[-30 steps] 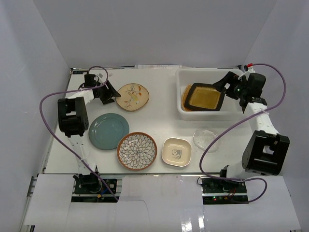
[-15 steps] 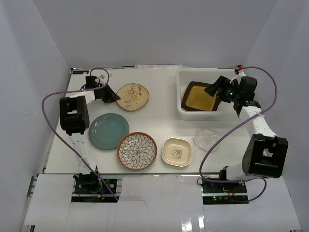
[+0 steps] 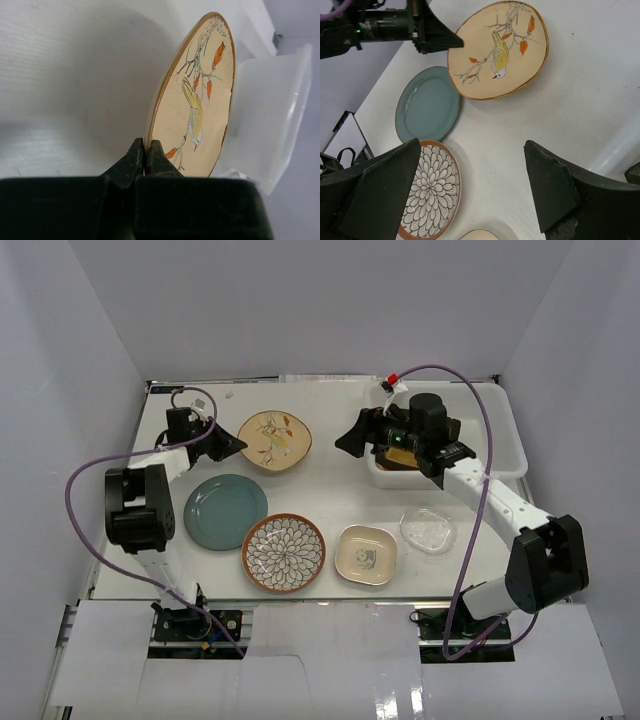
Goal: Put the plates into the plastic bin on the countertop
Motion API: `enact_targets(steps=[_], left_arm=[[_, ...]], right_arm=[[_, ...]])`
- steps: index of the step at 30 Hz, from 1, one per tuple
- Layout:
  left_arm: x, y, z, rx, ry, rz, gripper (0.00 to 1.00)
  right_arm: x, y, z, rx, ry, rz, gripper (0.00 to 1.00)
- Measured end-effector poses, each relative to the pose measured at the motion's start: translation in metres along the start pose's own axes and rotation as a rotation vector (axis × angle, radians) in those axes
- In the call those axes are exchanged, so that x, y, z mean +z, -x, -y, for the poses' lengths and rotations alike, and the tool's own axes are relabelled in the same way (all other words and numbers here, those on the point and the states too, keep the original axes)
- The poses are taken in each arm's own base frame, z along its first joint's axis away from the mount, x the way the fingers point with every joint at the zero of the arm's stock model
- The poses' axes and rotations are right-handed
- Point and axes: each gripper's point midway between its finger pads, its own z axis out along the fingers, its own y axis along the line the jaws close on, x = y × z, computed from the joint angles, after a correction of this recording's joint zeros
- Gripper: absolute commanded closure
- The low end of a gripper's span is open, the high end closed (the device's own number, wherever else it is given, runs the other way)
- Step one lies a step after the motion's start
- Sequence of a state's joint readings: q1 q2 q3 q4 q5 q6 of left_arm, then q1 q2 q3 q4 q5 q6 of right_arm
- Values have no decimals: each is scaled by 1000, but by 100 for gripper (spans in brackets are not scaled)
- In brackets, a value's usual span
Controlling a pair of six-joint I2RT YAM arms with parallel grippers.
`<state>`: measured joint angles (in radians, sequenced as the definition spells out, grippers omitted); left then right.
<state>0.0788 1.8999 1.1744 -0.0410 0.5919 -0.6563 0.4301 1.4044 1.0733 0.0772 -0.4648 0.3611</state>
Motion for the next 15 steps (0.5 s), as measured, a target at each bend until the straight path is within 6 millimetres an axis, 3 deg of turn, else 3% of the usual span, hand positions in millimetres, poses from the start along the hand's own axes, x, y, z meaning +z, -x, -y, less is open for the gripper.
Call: enact_targets(steps=[4,7,12,15], left_arm=[[-40,-10,40,13,-80,68,100],[-58,-23,78,67,-172,86,100],[-72,-69,122,142,-296,2,100],[-75,-91,134,164,-338,-59,100]], right_arm=[[23,-5,-2,5,10,-35,10],[40,-8,3,17,14,-61,10],[60,-25,21,50,-13,-114,10],[63,-35,28,72,-31,-140,0]])
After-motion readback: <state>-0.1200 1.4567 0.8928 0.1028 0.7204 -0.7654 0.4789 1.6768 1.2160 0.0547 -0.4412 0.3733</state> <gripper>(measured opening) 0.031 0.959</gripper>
